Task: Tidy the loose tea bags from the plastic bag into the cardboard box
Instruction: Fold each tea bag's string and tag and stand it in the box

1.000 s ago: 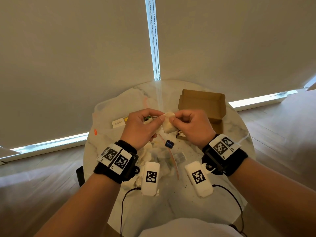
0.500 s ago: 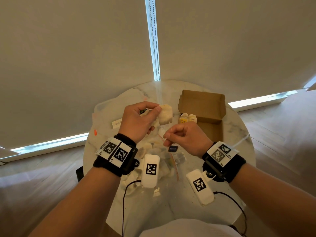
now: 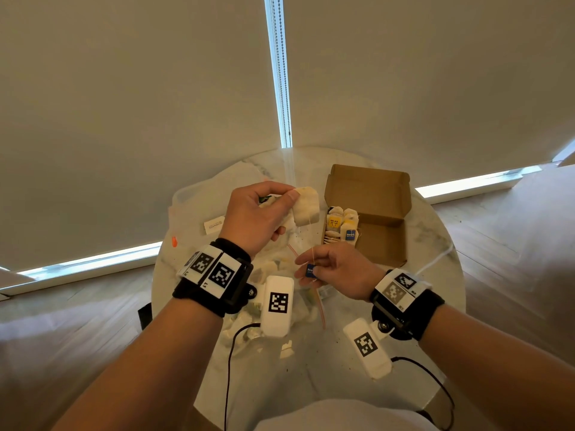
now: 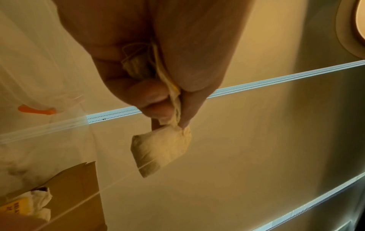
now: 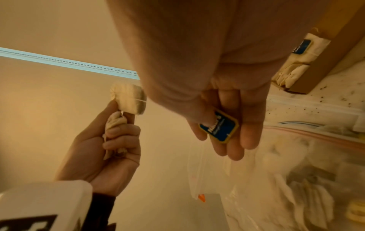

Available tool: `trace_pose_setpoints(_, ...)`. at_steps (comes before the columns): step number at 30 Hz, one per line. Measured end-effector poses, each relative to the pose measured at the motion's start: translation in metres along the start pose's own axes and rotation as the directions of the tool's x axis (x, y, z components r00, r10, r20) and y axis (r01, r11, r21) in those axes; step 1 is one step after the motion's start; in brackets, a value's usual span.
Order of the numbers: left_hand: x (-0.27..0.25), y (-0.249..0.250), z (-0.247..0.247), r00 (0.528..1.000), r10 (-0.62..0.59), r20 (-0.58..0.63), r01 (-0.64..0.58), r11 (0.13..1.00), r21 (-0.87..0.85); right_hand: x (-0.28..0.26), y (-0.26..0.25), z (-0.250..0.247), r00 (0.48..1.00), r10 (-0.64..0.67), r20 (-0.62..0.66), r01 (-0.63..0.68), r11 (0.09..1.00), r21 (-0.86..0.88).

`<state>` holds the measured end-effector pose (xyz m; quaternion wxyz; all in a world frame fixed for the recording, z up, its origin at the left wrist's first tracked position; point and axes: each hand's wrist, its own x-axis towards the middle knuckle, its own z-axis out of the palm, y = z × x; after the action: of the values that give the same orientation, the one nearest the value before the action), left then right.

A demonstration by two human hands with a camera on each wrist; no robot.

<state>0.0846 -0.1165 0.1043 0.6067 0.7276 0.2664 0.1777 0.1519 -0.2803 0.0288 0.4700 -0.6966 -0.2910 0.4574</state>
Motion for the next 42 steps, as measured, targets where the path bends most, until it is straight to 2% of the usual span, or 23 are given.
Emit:
trace_pose_setpoints(10, -0.001, 0.002, 0.000, 1.000, -0.022, 0.019, 0.023, 0.999, -0.036, -0.001, 0.003, -0.002, 0.995, 0.046, -0.084, -0.044, 0.999, 0.022)
trace_pose_setpoints(18, -0.007, 0.001, -0.002, 0.997, -0.047, 0.068, 0.052, 0.996, -0.076, 0.005, 0.016, -0.004, 0.970, -0.046, -0.237, -0.001, 0.981, -0.195)
trace_pose_setpoints(22, -0.014, 0.000, -0.002, 0.994, -0.050, 0.102, 0.059, 0.995, -0.082, 0.005, 0.010, -0.004, 0.978, 0.078, -0.193, -0.093, 0.993, -0.073)
trace_pose_setpoints(25, -0.019, -0.003, -0.002, 0.991, -0.057, 0.121, 0.068, 0.993, -0.092, 0.008, 0.005, -0.006, 0.980, 0.131, -0.151, -0.119, 0.989, 0.086)
trace_pose_setpoints(28, -0.024, -0.006, -0.002, 0.989, -0.060, 0.137, 0.074, 0.993, -0.096, 0.012, 0.000, -0.009, 0.981, 0.099, -0.168, -0.072, 0.984, 0.163)
trace_pose_setpoints(32, -0.030, -0.006, -0.003, 0.986, -0.061, 0.155, 0.077, 0.992, -0.100, 0.014, -0.003, -0.015, 0.970, 0.042, -0.241, -0.043, 0.999, 0.001)
trace_pose_setpoints(35, -0.029, -0.005, -0.004, 0.987, -0.061, 0.148, 0.079, 0.990, -0.118, 0.018, 0.002, -0.015, 0.968, 0.021, -0.251, -0.031, 0.999, -0.038)
trace_pose_setpoints(38, -0.028, -0.002, -0.006, 0.989, -0.060, 0.137, 0.077, 0.989, -0.124, 0.019, 0.008, -0.011, 0.964, 0.039, -0.263, -0.027, 0.998, 0.049)
trace_pose_setpoints(42, -0.025, 0.000, -0.007, 0.991, -0.056, 0.120, 0.072, 0.989, -0.130, 0.012, 0.006, -0.005, 0.973, 0.060, -0.225, -0.003, 0.969, 0.248)
